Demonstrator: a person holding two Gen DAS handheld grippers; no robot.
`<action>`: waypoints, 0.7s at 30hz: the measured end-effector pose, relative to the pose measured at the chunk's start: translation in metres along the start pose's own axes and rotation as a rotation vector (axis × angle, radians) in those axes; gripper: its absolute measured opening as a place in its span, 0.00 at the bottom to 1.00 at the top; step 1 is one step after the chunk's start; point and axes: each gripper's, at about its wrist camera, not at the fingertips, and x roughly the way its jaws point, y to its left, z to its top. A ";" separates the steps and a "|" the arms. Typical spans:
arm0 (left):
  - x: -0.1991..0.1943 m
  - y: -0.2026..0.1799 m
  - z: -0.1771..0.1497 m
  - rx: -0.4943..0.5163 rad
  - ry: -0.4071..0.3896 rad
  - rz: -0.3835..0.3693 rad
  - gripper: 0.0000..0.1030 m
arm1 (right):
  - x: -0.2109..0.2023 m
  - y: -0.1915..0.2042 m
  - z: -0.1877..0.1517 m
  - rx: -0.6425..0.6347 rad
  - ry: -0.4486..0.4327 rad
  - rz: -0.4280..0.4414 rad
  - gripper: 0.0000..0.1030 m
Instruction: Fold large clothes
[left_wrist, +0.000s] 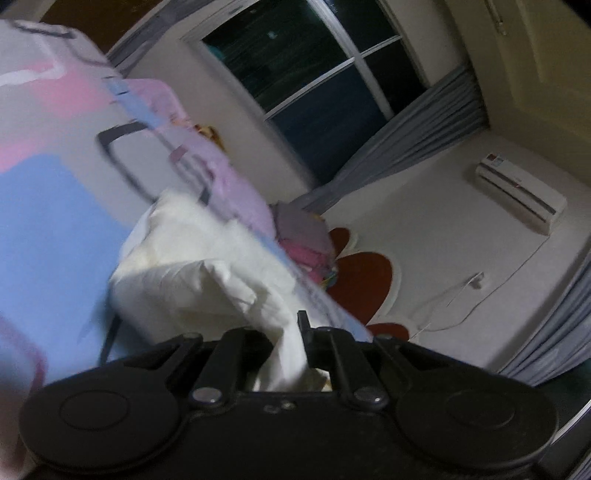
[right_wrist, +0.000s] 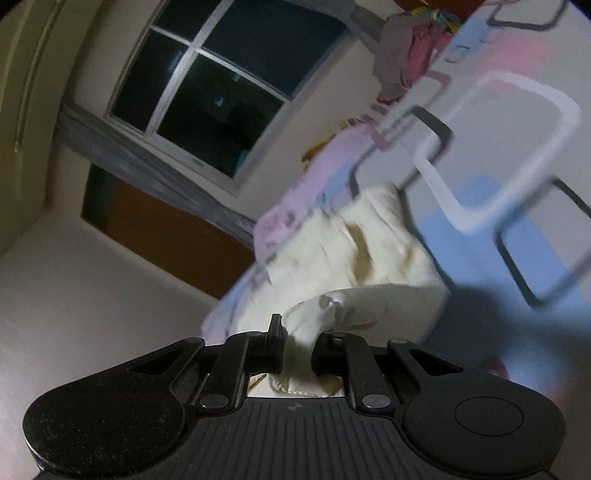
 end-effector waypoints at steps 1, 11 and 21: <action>0.012 -0.001 0.011 0.005 -0.002 -0.005 0.07 | 0.010 0.003 0.011 -0.003 -0.005 0.002 0.12; 0.180 0.026 0.124 0.016 0.082 0.028 0.07 | 0.173 -0.023 0.148 0.139 -0.001 -0.070 0.12; 0.255 0.117 0.166 -0.171 0.074 0.073 0.40 | 0.262 -0.117 0.191 0.325 0.026 -0.147 0.34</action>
